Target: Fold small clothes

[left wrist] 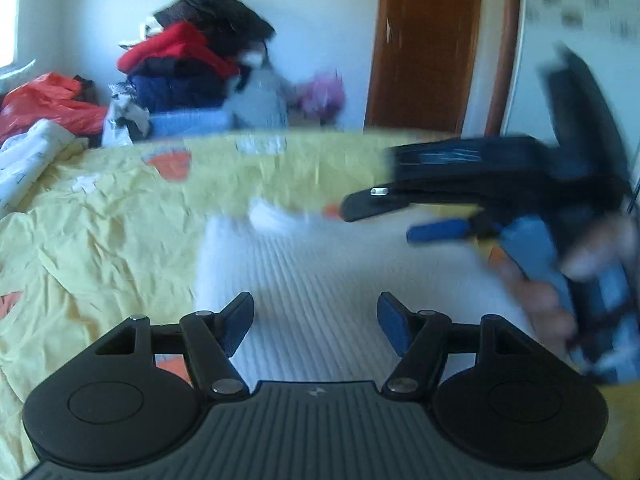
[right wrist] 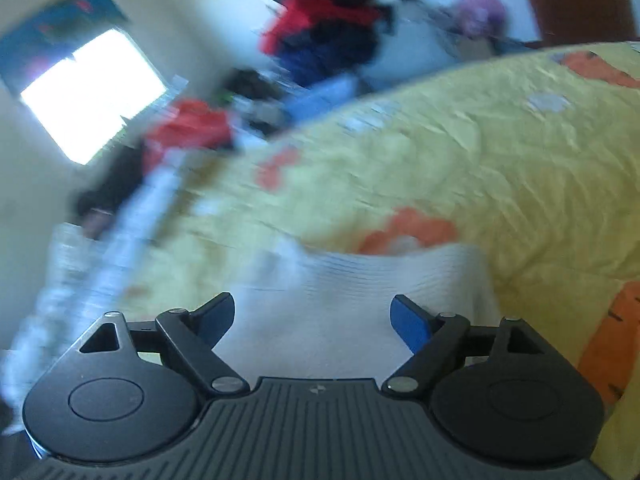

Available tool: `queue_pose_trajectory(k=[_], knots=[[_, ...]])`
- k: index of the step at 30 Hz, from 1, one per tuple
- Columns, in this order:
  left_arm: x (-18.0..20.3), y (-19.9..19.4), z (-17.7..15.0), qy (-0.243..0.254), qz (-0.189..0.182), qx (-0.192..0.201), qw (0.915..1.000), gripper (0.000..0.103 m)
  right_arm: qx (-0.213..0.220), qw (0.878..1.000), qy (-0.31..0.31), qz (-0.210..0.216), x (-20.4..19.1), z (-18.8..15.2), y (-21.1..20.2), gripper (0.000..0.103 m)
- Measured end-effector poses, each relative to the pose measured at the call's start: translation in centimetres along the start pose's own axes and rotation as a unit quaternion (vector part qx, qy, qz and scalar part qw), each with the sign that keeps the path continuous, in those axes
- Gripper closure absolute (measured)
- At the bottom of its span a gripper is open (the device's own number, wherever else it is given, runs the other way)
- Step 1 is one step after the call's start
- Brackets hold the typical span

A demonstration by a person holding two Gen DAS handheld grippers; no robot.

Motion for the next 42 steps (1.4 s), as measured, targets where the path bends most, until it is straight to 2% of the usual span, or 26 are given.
queue_pose_trajectory(k=[1,3,7,11,14,16,18,21,24,26,31,33,35,37,38,40,42], knots=[[0.2,0.6,-0.7,0.017,0.006,0.007,0.9998,0.035,-0.008,1.000,-0.018,-0.017,0.6,-0.7,1.2,0.025],[0.5,0.7,-1.4,0.040,0.007,0.027,0.9988,0.034,0.009,0.996,-0.080,-0.029,0.3,-1.9,1.7,0.027],[0.2,1.1,-1.3,0.019,0.001,0.024,0.9995,0.033,-0.003,0.991,-0.126,-0.048,-0.3,-2.1,2.2,0.026],[0.4,1.0,-1.4,0.020,0.004,0.028,0.9994,0.033,0.001,0.990,-0.127,-0.055,-0.5,-1.7,1.8,0.026],[0.2,1.0,-1.3,0.016,0.004,0.024,0.9996,0.033,0.029,0.991,-0.103,-0.079,-0.9,-1.0,-0.4,0.024],[0.2,0.9,-1.3,0.016,0.004,0.025,0.9995,0.033,0.061,0.992,-0.089,-0.068,-1.7,-0.4,-2.3,0.022],[0.2,0.9,-1.3,0.015,0.005,0.026,0.9995,0.033,0.068,0.992,-0.095,-0.041,-3.0,0.0,-3.0,0.016],[0.3,0.9,-1.3,0.015,0.006,0.027,0.9995,0.033,0.049,0.991,-0.123,-0.037,-3.8,0.0,-1.9,0.010],[0.3,0.9,-1.3,0.017,0.001,0.026,0.9995,0.033,-0.022,0.988,-0.130,-0.085,-1.9,-1.6,1.7,0.012],[0.3,1.0,-1.3,0.019,0.003,0.026,0.9995,0.033,-0.008,0.987,-0.141,-0.078,-1.3,-1.8,2.2,0.011],[0.3,0.9,-1.4,0.017,0.005,0.034,0.9993,0.033,-0.015,0.985,-0.151,-0.087,-1.6,-1.8,2.4,0.010],[0.3,0.6,-1.3,0.019,0.007,0.034,0.9992,0.032,-0.005,0.984,-0.151,-0.091,-2.0,-2.1,1.8,0.009],[0.1,-0.8,-1.3,0.013,0.008,0.039,0.9991,0.030,0.011,0.984,-0.148,-0.095,-2.2,-2.1,0.7,0.014],[-0.3,-3.0,-1.5,0.004,0.000,0.058,0.9983,0.024,0.050,0.986,-0.126,-0.100,-2.3,-2.0,-1.7,0.013],[-0.5,-4.1,-1.8,0.007,-0.004,0.070,0.9975,0.020,0.068,0.987,-0.116,-0.091,-2.3,-2.0,-3.0,0.013],[-0.6,-5.6,-2.6,0.018,-0.008,0.086,0.9961,0.019,0.088,0.988,-0.105,-0.068,-2.4,-2.1,-5.0,0.013],[-0.3,-6.0,-3.4,0.027,-0.021,0.083,0.9959,0.019,0.089,0.989,-0.103,-0.053,-2.5,-2.2,-5.8,0.013]])
Point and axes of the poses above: each gripper's, at about its wrist camera, not at the fingertips, and y roughly the way its jaws point, x to its right, z to its top, the point moved 6 cm from there along y, roughly the way its jaws point, and after that the axes turned 11 degrees about -y, right-handed, at the moved point
